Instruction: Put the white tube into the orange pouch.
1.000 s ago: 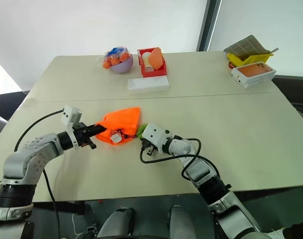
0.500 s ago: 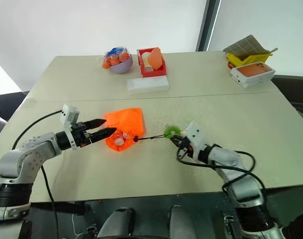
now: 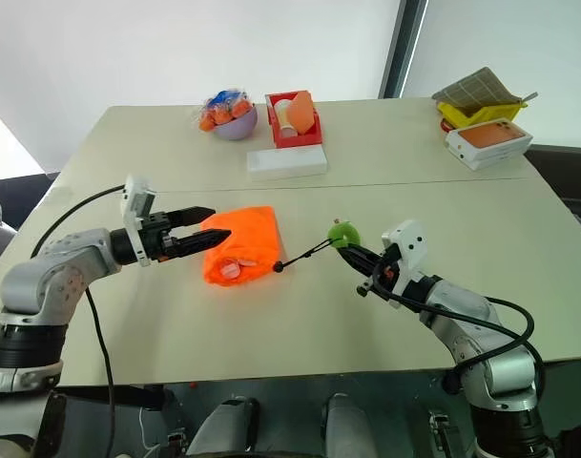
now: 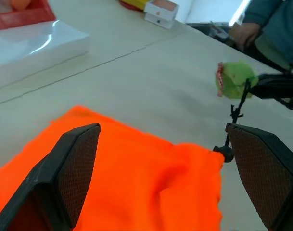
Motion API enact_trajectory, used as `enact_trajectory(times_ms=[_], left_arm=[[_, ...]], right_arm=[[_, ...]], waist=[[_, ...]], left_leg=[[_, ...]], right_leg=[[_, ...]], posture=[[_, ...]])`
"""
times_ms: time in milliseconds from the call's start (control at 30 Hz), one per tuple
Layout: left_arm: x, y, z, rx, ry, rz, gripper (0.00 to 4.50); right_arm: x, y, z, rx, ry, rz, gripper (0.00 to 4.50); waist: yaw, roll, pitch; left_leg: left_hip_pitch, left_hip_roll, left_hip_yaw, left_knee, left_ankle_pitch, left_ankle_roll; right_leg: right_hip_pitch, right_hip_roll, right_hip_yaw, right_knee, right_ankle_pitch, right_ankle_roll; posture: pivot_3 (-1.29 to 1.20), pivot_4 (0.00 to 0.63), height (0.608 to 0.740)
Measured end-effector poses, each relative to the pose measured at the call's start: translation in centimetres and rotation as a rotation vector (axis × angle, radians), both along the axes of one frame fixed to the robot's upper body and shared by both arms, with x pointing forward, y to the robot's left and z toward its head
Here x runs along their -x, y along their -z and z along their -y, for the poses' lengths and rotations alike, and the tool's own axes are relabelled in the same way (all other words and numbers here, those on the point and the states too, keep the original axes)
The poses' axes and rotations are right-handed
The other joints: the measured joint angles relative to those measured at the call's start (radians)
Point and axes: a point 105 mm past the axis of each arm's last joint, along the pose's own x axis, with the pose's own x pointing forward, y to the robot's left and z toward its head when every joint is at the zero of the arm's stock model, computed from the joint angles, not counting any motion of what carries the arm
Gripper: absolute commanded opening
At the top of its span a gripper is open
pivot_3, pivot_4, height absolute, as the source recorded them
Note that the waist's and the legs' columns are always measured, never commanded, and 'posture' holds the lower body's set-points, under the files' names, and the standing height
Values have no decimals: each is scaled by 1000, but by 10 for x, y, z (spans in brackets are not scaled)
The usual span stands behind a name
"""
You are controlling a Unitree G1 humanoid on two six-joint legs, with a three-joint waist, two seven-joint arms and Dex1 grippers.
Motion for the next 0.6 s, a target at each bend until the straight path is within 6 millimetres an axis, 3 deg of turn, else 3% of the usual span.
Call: enact_trajectory(times_ms=[300, 600], left_arm=[[12, 21, 59, -190, 371, 52, 4456], [5, 40, 75, -316, 566, 51, 4456]], right_arm=[[1, -2, -4, 5, -33, 3, 0], [4, -6, -8, 18, -54, 21, 0]], waist=[[-2, 0, 0], [-1, 0, 0]], left_leg=[[0, 0, 0, 0, 0, 0], [-1, 0, 0, 0, 0, 1]], right_leg=[[0, 0, 0, 0, 0, 0], [0, 0, 0, 0, 0, 0]], posture=[[0, 150, 740], [0, 150, 740]])
